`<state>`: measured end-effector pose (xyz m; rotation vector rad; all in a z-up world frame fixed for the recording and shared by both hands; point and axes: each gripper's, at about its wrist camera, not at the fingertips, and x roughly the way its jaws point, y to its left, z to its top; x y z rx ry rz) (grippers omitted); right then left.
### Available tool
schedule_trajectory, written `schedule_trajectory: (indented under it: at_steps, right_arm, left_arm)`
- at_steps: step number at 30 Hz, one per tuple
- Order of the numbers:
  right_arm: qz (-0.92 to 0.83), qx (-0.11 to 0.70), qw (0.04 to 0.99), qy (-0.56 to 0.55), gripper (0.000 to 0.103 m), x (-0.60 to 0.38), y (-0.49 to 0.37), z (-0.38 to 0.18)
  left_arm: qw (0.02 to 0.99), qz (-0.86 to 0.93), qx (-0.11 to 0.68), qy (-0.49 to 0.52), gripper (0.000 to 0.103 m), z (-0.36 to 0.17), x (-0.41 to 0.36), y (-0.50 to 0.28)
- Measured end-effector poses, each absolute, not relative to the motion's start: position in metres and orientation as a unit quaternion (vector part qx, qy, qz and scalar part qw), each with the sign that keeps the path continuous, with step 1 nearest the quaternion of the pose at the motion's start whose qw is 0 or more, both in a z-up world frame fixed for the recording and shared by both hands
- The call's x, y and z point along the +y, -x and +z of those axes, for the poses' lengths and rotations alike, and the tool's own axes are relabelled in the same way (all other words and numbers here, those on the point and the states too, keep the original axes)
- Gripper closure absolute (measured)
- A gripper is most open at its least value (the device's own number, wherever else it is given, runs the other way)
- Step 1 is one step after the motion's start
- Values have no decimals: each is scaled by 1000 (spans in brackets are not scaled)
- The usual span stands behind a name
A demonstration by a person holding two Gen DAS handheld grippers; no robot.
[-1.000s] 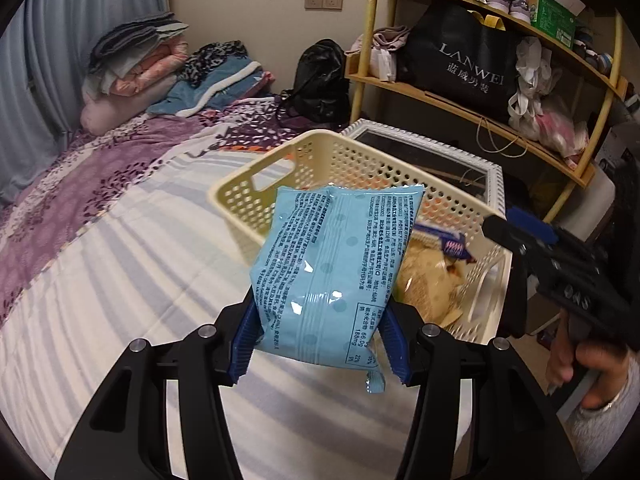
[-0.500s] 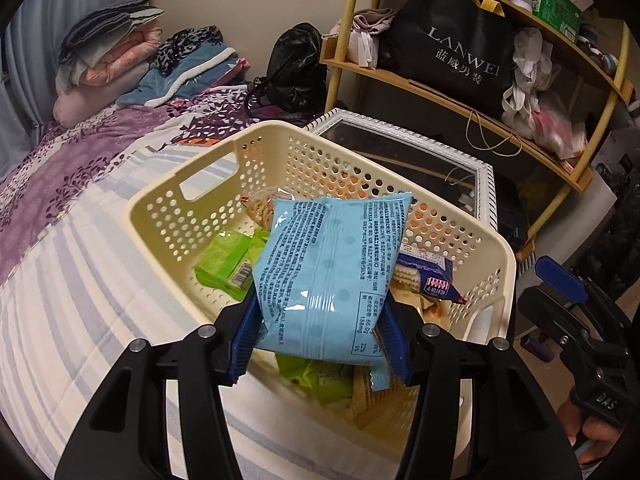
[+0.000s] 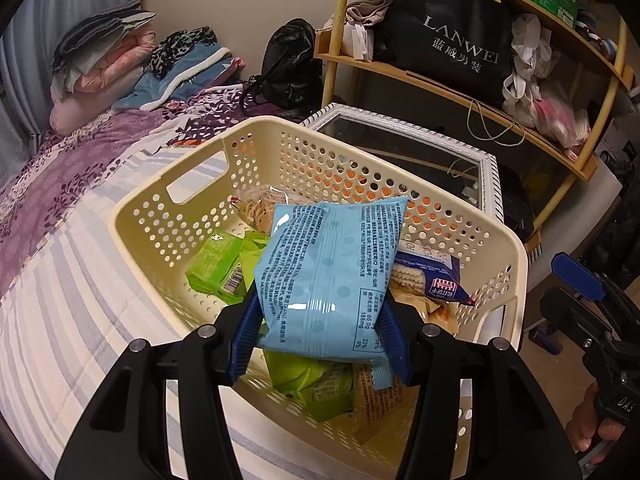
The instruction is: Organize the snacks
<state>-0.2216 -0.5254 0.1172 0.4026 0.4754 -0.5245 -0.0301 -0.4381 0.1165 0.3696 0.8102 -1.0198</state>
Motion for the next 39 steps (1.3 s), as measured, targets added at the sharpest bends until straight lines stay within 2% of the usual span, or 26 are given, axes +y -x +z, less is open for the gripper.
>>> schedule_trajectory:
  at_steps: [2,3,4,5,8,11,13,17,19,22,30,39]
  right_arm:
    - [-255,231,919,-195,33,-525,222,117]
    - [-254,231,919,-195,33,-525,222,118]
    - [-254,231,919,-194,33,-525,222,118]
    - [-254,231,919,-194,33,-525,222,119]
    - [-254,231,919,-195,33,-525,222,120]
    - [-254,230,919,-196,29,-526,222,120]
    - [-255,229,919,-195,22,-524,222,121]
    - [-253,235,919,-192,17,-521,221,121]
    - [-251,238,919,-191,10,-519,220,121]
    - [-249,245,918,-186,6,-517,220,122]
    - [-249,262,919,-159,5,-505,217,125]
    - [-255,269,921,-120,5,-488,212,134]
  left_arm:
    - [777,-475,374,-173,42,116,-439,30]
    - [777,-476,373,-174,34,116,-439,30]
    - [781,-473,368,-174,18,118,-438,31]
    - [787,-471,361,-172,10,120,-437,32]
    - [792,-465,354,-179,5,125,-435,33]
    - [801,-451,346,-191,3,128,-434,34]
    - [805,-442,342,-200,3,130,-433,35]
    - [818,-417,333,-215,3,134,-428,37]
    - [826,-404,325,-222,3,136,-425,39]
    - [835,-388,316,-228,3,139,-420,40]
    - [859,-349,297,-229,3,147,-402,41]
    - [876,-303,251,-279,3,153,-395,56]
